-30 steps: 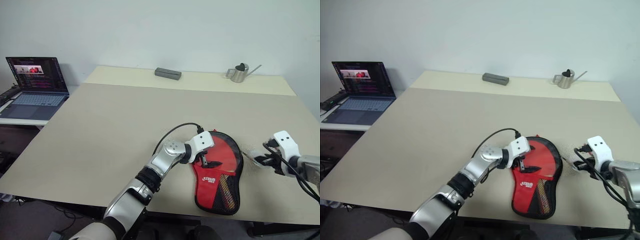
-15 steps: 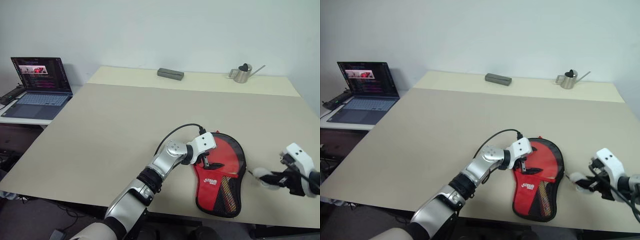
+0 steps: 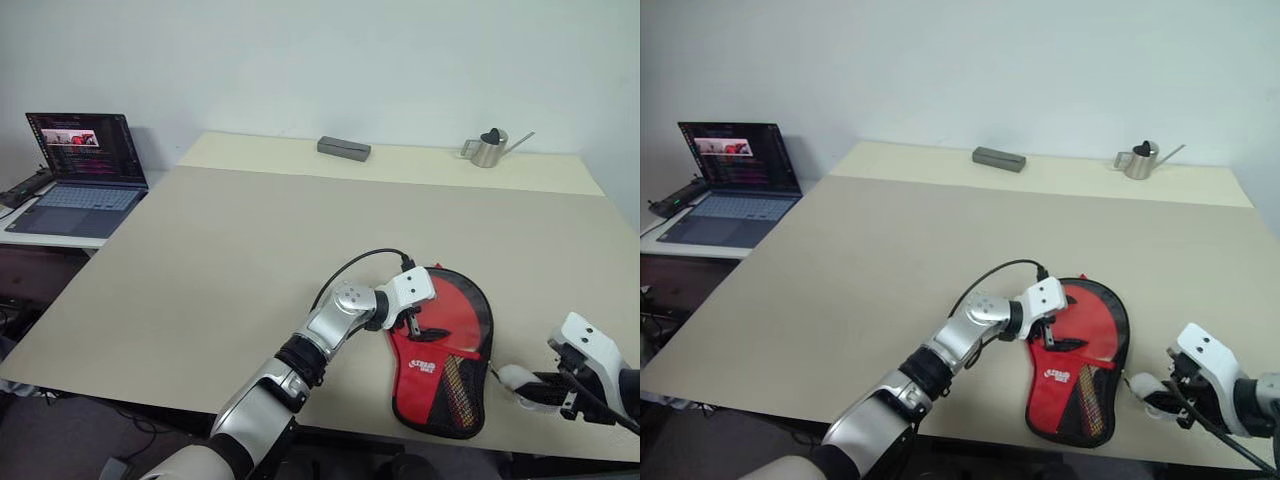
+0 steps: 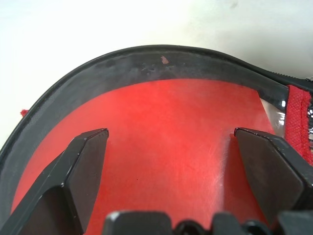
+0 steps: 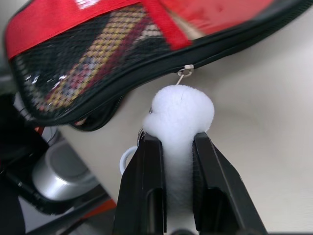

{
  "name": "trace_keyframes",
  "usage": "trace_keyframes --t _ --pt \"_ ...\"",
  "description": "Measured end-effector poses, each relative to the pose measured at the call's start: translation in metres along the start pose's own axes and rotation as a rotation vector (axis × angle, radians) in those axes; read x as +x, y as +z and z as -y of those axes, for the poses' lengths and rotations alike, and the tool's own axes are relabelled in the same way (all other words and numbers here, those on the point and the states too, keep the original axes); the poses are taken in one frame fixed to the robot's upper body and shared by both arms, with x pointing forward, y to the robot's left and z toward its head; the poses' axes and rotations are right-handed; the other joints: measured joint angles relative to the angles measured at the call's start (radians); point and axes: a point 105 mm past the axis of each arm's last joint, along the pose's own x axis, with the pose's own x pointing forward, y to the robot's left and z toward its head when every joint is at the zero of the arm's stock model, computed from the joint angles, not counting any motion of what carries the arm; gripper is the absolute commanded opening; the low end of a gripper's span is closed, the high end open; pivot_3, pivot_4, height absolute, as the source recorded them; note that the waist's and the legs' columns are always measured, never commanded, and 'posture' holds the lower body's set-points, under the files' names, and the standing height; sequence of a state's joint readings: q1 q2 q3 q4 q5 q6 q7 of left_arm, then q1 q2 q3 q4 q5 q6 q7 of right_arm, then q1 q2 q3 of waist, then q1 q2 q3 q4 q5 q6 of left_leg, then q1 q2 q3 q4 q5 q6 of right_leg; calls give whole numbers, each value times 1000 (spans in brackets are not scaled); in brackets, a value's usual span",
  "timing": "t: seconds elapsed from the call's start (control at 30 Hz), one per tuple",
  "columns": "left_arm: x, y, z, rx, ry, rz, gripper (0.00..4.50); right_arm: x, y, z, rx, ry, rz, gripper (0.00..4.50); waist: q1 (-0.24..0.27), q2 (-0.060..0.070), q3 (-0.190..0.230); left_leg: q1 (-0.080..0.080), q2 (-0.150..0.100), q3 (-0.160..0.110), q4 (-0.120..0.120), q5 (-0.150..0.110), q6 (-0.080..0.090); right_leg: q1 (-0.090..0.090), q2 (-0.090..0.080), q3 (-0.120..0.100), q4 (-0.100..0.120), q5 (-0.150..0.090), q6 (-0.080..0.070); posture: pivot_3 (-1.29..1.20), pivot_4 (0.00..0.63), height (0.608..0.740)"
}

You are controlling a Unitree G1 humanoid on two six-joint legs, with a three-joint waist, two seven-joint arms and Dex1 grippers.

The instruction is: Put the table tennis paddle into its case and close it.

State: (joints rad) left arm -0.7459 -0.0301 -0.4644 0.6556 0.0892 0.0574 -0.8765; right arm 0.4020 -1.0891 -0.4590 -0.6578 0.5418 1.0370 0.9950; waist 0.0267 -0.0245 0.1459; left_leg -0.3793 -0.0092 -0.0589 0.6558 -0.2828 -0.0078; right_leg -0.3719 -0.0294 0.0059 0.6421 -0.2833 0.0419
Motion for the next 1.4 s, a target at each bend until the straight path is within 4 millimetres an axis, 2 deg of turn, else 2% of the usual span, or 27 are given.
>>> trace_keyframes --t 0.23,0.4,0.63,0.83,1.2,1.27,1.3,1.4 --pt "3 2 4 4 -17 2 4500 -8 -14 -15 -41 98 -24 228 6 0 -1 0 -1 -4 0 -2 -1 2 0 -2 -1 -3 0 0 150 740" --pt "3 1 4 4 -19 1 4500 -9 -28 -43 -56 262 -76 223 6 -1 -1 1 -1 -7 1 -3 -2 4 0 -8 0 -5 -1 0 150 740" --pt "3 0 5 1 -20 -1 4500 -1 -24 -51 -127 289 -64 222 4 -1 -1 2 0 -15 4 -5 -5 10 0 -16 0 -8 -5 0 150 740" --pt "2 -3 5 -5 -19 -7 4500 10 -15 -62 -152 333 -41 222 2 -2 -1 13 2 -18 3 -7 -9 22 0 -18 1 -13 -8 0 150 740" --pt "1 -4 5 -5 -19 -9 4500 16 -1 -68 -231 361 -27 222 1 -2 -1 15 2 -19 3 -8 -10 24 -1 -19 1 -14 -8 0 150 740" --pt "1 -4 5 -5 -18 -9 4500 15 3 -69 -221 375 -13 937 1 -2 -1 15 2 -19 3 -8 -10 24 -2 -19 1 -14 -8 0 150 740" --pt "2 -4 5 -5 -18 -9 4500 15 5 -71 -224 386 -5 1111 1 -2 -1 15 2 -19 3 -8 -10 24 -2 -19 1 -14 -8 0 150 740" --pt "2 -4 5 -5 -17 -9 4500 10 12 -89 -242 489 21 2197 1 -2 -1 15 2 -19 3 -8 -10 24 -3 -19 1 -14 -8 0 150 740"
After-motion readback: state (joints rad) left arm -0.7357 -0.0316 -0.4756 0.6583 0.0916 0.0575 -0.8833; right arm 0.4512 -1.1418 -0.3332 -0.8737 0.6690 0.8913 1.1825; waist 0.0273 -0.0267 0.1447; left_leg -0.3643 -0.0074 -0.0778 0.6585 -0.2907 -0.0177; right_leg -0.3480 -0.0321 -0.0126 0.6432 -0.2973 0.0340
